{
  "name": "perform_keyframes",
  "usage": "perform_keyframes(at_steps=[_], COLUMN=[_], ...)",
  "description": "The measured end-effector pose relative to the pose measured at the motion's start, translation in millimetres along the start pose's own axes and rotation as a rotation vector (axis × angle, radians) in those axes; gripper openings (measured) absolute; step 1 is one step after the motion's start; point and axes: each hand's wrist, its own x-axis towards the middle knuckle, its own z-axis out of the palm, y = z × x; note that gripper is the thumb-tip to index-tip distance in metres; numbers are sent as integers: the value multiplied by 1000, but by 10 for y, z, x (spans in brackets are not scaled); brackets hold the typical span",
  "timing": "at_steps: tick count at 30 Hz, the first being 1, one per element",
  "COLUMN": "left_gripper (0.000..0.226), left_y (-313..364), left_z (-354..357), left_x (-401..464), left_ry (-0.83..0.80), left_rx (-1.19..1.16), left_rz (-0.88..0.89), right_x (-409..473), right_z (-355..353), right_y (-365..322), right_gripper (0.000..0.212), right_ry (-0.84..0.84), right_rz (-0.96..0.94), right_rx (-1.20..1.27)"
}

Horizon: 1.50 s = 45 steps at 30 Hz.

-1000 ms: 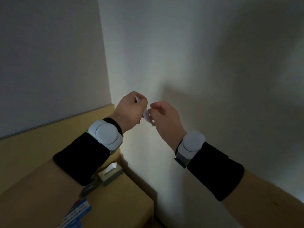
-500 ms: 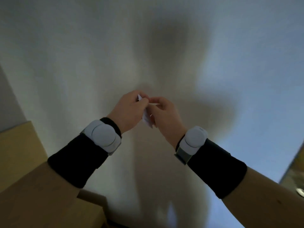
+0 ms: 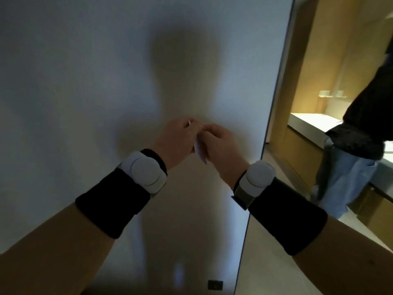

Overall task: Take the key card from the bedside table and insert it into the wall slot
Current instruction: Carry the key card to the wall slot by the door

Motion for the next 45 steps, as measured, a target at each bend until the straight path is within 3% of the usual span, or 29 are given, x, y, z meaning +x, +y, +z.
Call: perform_keyframes(at_steps=[9, 18, 22, 28, 34, 39, 45], left_gripper=[38, 22, 23, 13, 7, 10, 21], left_y=[159, 180, 254, 557, 983, 1156, 1193], left_z=[687, 1174, 1496, 2279, 3345, 3982, 4494], left_x=[283, 520, 603, 705, 795, 888, 1101], left_ry=[-129, -136, -125, -72, -72, -60, -44], left_rx=[30, 98, 149, 171, 181, 137, 166], left_rz=[74, 102, 122, 79, -11, -28, -31], right_x=[48, 167, 263, 449, 587, 764, 993], right_z=[-765, -1194, -1551, -2551, -3829, -4568, -5181], right_y=[4, 130, 262, 436, 392, 515, 707], right_gripper=[29, 43, 42, 30, 31, 28, 17], right_ry=[57, 92, 19, -197, -414, -335, -263], right_rz=[-17, -5, -51, -68, 17, 46, 50], right_rx=[-33, 34, 32, 120, 203, 28, 88])
